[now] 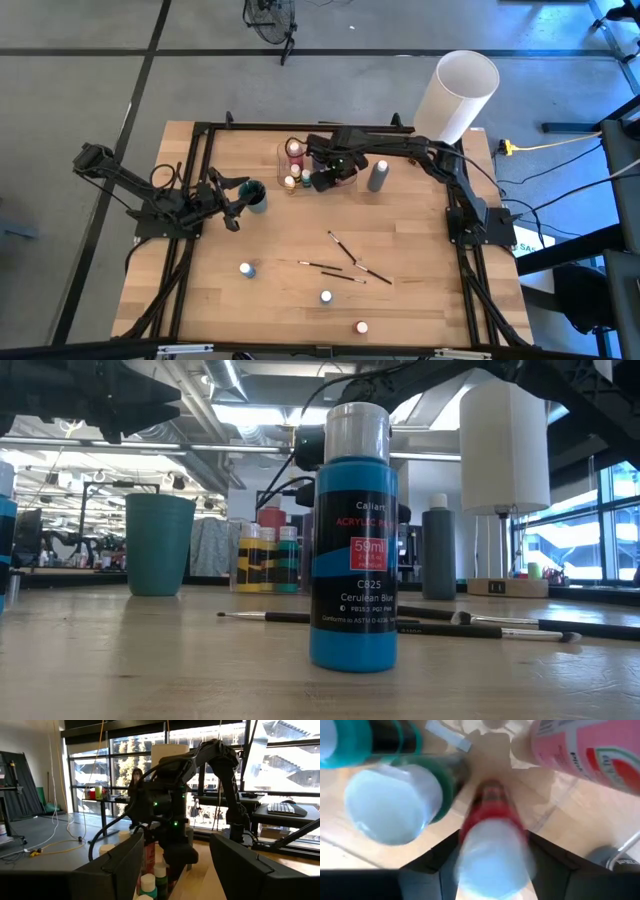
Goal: Pick & Place Paint Supplies
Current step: Put the red paint bottle into the transparent bin, then put the black paint brush into the green cup
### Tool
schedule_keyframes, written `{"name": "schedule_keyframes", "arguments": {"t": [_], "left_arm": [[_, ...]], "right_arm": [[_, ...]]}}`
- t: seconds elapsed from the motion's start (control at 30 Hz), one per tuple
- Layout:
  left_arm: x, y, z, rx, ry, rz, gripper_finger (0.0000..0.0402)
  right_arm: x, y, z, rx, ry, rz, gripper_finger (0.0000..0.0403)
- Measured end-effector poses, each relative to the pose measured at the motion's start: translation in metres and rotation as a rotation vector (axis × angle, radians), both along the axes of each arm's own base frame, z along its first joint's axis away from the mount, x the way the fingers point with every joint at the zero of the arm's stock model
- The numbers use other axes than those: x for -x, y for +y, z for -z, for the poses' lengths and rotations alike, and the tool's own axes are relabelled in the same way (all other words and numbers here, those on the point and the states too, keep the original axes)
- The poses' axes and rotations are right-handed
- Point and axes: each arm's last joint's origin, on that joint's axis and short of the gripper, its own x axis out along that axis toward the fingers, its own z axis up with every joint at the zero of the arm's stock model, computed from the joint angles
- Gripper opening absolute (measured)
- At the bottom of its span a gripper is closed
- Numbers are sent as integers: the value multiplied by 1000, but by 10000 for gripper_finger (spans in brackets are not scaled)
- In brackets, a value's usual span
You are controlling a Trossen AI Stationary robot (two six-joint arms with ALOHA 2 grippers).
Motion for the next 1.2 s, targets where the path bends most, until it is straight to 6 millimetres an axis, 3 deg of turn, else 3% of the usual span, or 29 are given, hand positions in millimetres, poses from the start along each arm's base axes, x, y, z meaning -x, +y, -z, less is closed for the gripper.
{"name": "schedule_keyframes", "arguments": {"t": [0.5,1.2], "left_arm": [[0,0,0,0,0,0,224],[0,0,0,0,0,0,224]], "right_arm": [[0,-1,-3,-6,1,-17,243],[3,14,-67,-13,36,-98,242]]}}
